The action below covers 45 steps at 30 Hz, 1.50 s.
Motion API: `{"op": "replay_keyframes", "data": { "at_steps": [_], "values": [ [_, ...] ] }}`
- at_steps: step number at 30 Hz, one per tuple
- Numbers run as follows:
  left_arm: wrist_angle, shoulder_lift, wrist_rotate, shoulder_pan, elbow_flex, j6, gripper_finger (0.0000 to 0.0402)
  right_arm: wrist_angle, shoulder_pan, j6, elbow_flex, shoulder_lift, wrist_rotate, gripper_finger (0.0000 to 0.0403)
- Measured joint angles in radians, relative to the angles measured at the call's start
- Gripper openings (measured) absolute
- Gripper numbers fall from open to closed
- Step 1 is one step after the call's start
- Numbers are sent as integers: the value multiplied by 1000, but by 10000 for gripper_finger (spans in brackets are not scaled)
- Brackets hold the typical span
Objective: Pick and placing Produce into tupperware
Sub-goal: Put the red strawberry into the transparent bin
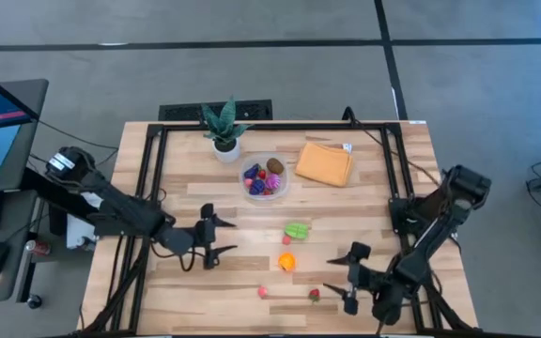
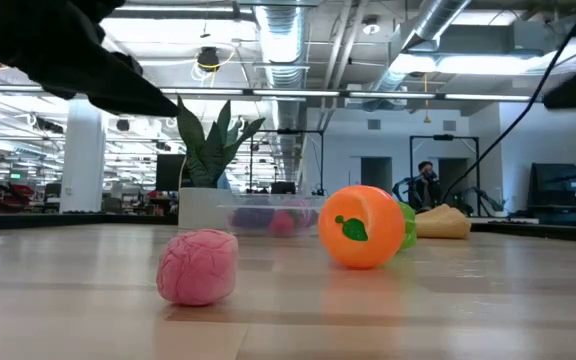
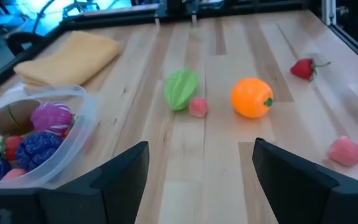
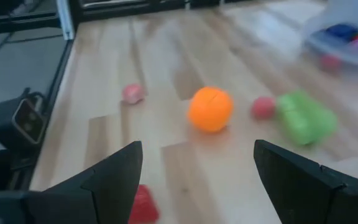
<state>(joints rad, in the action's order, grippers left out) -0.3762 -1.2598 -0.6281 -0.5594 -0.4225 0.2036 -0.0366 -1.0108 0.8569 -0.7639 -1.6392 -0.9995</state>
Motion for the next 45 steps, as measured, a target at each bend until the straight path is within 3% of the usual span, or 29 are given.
{"op": "replay_keyframes", "data": {
  "at_steps": [7, 20, 45],
  "values": [
    [-15, 0, -47, -44, 0, 4, 277, 305, -3, -52, 0, -193, 4, 330],
    [-24, 0, -117, -95, 0, 52, 277, 645, -2, -154, 0, -392, 7, 330],
    [-25, 0, -133, -105, 0, 88, 277, 741, 51, -222, -1, -412, 173, 330]
  ]
}}
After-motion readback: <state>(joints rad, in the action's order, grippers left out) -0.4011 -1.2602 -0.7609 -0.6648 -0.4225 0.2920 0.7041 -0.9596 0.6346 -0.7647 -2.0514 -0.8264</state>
